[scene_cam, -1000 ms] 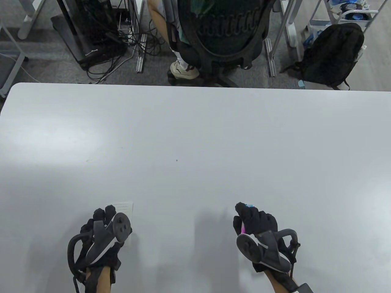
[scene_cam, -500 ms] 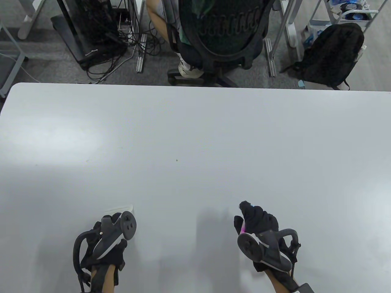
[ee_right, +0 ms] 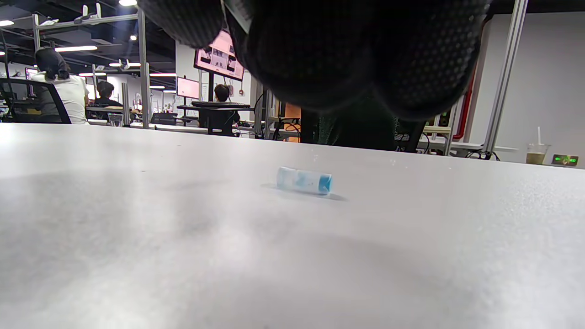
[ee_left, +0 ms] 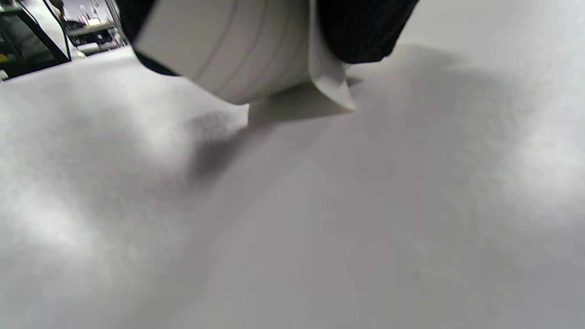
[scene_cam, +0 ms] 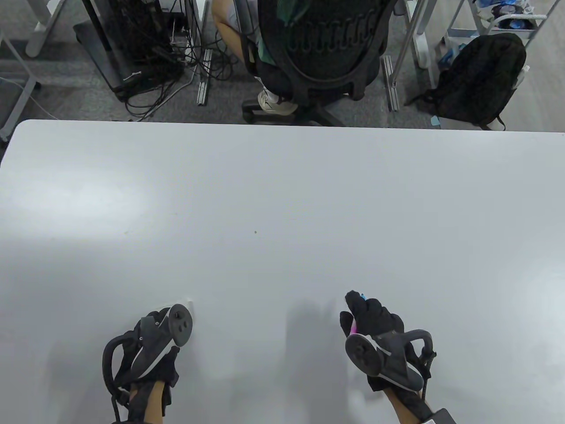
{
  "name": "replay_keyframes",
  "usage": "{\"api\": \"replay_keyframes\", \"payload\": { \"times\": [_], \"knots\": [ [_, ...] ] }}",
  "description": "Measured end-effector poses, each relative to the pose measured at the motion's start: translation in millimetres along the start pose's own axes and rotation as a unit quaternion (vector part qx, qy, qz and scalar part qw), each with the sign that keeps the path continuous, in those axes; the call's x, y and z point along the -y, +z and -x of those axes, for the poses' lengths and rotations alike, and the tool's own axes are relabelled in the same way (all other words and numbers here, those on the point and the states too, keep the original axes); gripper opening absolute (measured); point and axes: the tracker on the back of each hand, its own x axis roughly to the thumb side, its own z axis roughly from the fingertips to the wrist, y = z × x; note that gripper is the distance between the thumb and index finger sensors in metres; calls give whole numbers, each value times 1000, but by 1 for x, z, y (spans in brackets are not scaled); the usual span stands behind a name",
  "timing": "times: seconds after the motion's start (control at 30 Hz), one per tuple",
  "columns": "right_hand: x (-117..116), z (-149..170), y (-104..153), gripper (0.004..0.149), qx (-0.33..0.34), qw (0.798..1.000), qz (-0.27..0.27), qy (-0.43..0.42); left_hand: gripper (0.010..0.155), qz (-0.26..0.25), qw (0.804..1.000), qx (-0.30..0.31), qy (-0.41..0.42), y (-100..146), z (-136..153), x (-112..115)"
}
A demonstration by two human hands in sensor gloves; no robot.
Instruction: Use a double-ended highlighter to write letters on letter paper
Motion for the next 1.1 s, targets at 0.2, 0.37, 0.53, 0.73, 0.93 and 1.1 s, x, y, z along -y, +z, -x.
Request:
{"api": "replay_keyframes", "payload": {
  "times": [0.2,0.37,0.53,0.73,0.93,1.1],
  "knots": [
    [1,-1,-1,54,3,1000,6,3,41,-72,997,21,15,13,-10,-22],
    [4,1,0,54,3,1000,19,-4,40,-150,986,63,24,29,-33,-42],
    [5,2,0,54,5,1000,24,-10,39,-197,974,115,12,42,-66,-53],
    [4,0,0,54,9,1000,18,-15,39,-193,961,197,-21,51,-112,-49],
    [4,-1,-1,55,12,1000,12,-19,39,-201,944,250,-79,55,-147,-35],
    [4,0,0,57,13,1000,10,-24,40,-164,938,296,-80,53,-162,-20]
  ]
}}
